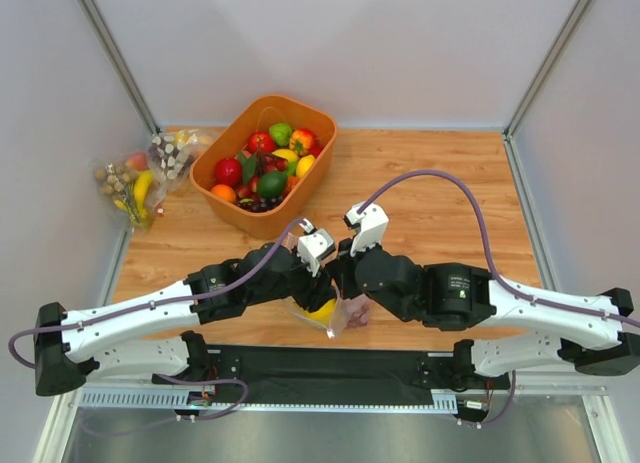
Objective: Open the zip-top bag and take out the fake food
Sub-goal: Pick up the fake fruit from the zipper food storage bag.
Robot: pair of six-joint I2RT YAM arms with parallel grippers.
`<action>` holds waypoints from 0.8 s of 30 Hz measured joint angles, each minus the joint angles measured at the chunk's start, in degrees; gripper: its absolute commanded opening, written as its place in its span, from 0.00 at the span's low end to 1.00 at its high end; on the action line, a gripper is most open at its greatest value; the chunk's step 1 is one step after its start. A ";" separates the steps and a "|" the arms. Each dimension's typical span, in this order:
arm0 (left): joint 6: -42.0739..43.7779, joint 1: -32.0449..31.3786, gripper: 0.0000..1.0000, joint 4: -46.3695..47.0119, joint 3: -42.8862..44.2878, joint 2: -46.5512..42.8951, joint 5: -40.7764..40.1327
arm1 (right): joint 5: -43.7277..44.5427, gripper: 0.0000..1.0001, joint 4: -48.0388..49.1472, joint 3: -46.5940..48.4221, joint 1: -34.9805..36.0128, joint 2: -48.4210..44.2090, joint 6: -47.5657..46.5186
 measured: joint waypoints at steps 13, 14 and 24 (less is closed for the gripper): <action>-3.96 -2.23 0.68 7.19 -8.68 4.04 -2.60 | 1.64 0.00 -1.64 -5.14 -0.15 -1.95 1.55; -4.15 -2.69 0.68 7.19 -8.68 4.68 -3.10 | 1.64 0.00 -2.12 -5.73 -0.17 -2.47 1.81; -5.44 -7.85 0.73 4.28 -8.68 7.89 -12.85 | 1.64 0.00 -3.80 -9.79 -0.17 -5.35 4.13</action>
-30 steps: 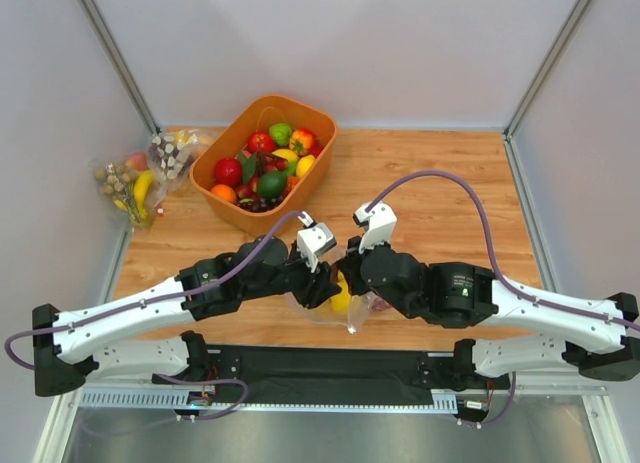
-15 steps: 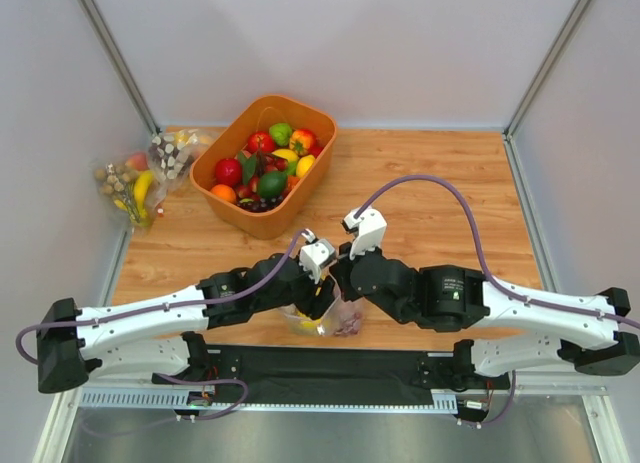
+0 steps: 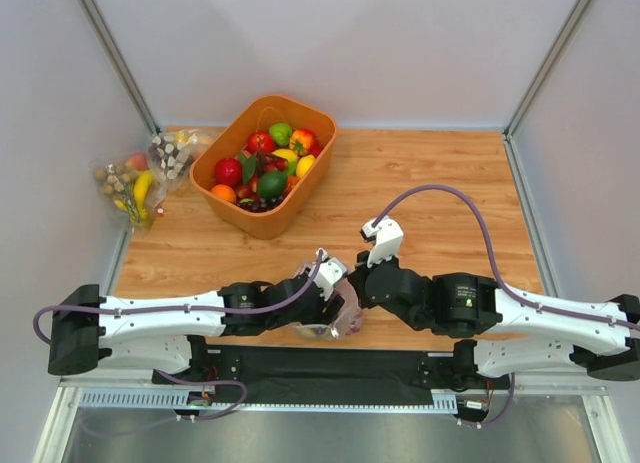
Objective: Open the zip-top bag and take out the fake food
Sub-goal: Pick up the fake fruit from the zipper food storage bag.
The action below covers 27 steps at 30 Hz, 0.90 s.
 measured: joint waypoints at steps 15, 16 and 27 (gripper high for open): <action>-0.28 -1.14 0.92 -4.28 -2.19 -0.52 -1.36 | 0.35 0.00 0.61 -0.22 -0.15 -1.62 1.07; -0.28 -1.14 0.92 -4.07 -2.19 -0.11 -1.44 | 0.33 0.00 0.59 -0.22 -0.15 -1.64 1.07; -2.56 -1.51 0.95 -0.63 -3.10 3.98 -6.62 | -0.94 0.00 0.63 -0.92 -0.26 -1.73 1.09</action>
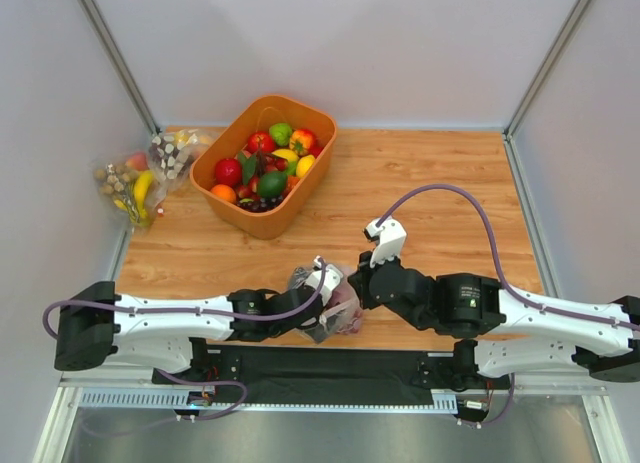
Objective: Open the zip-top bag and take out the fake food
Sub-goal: Pick up the fake fruit from the zipper food storage bag.
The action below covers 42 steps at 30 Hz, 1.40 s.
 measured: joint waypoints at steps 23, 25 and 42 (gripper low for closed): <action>-9.33 0.74 0.91 -6.80 4.00 3.93 -4.83 | -1.57 0.00 1.16 -0.70 -0.13 -0.35 0.37; -10.16 0.74 0.85 -8.68 4.55 4.52 -5.29 | -1.49 0.00 1.14 -1.01 -0.13 -0.35 0.37; -12.26 1.22 0.00 -18.86 5.49 -4.09 -2.91 | -1.51 0.00 2.82 -1.81 0.00 -1.20 1.29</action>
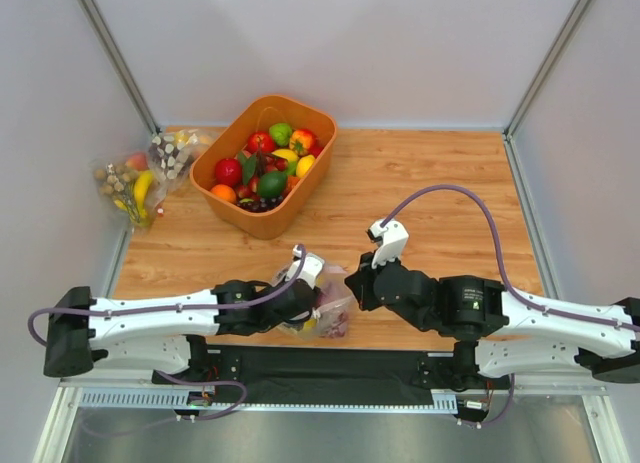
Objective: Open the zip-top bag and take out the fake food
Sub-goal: Pick up the fake fruit from the zipper food storage bag.
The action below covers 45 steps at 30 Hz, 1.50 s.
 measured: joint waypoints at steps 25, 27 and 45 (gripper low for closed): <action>6.73 0.17 0.00 0.81 1.05 -27.08 3.17 | -2.47 0.00 7.58 0.09 0.81 1.49 1.64; 7.41 0.17 0.00 0.57 1.49 -26.62 2.71 | -2.49 0.00 7.61 0.17 1.22 1.99 1.38; 11.61 0.35 0.00 -3.19 10.62 -25.27 3.19 | 1.22 0.00 7.06 2.40 4.55 8.22 1.11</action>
